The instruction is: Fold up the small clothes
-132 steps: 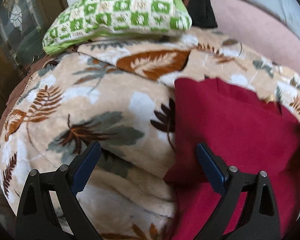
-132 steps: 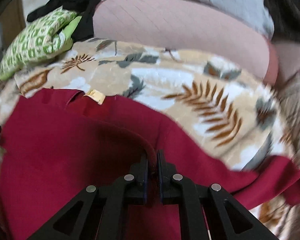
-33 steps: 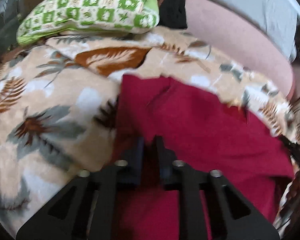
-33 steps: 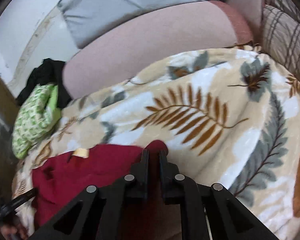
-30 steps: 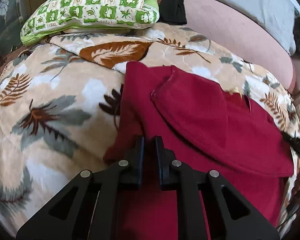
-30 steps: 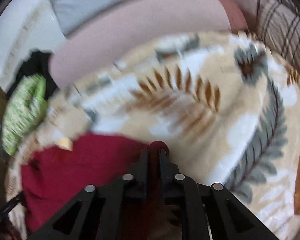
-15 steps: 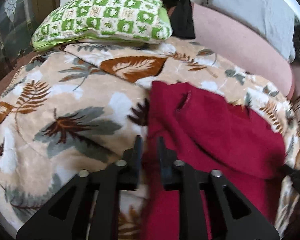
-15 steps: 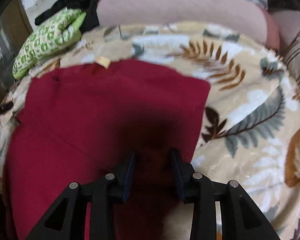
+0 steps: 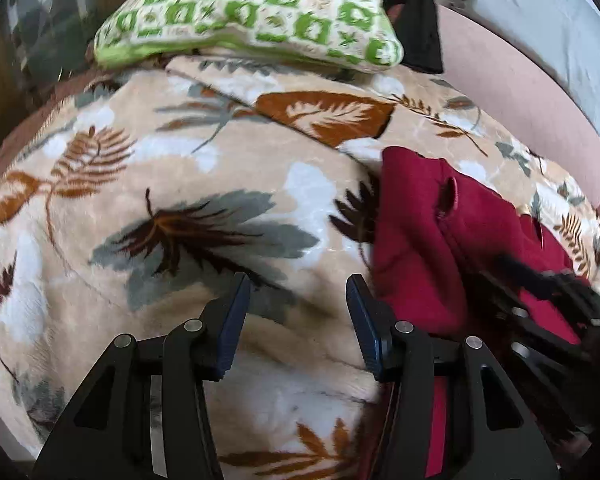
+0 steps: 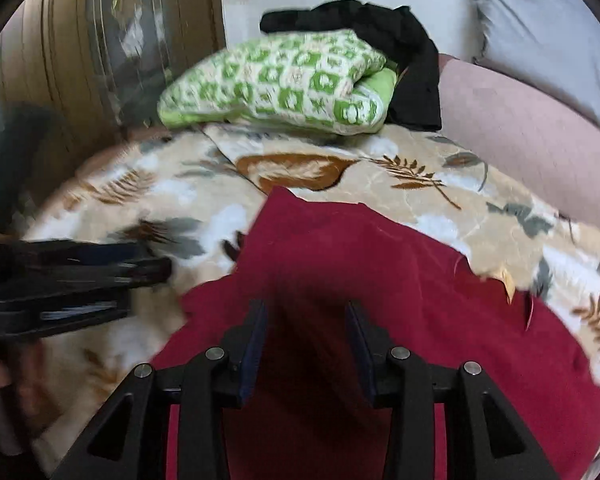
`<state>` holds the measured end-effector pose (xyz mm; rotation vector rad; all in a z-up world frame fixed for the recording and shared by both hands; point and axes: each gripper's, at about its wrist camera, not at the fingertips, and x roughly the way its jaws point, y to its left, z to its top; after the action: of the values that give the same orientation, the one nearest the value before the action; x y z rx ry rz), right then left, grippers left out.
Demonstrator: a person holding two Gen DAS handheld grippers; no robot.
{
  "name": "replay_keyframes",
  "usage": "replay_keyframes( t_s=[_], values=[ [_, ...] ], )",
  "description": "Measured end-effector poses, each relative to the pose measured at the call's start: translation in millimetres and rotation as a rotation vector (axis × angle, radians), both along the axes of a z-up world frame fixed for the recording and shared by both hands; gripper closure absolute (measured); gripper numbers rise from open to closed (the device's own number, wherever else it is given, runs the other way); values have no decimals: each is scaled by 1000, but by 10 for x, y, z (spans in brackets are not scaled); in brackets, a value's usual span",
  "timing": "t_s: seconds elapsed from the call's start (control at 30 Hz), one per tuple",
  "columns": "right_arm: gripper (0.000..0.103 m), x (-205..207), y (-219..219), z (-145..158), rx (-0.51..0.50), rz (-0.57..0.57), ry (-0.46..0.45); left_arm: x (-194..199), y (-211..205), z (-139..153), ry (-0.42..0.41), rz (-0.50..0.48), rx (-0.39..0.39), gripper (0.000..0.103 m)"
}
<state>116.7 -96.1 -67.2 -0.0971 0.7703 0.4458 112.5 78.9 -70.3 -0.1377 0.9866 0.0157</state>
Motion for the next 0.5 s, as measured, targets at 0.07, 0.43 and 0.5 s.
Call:
replay_keyframes(
  t_s=[0.07,0.43,0.5],
  values=[
    [76,132,21,-141,-11,24,67,1,53,-16,7,15,-16,53],
    [96,-150,-114,123,289,99,118,-76,62,268,-63,35,-70,53],
    [93,-107,-23,-29,231,66,159,-51,-56,286,-52,16,-72,53]
  ],
)
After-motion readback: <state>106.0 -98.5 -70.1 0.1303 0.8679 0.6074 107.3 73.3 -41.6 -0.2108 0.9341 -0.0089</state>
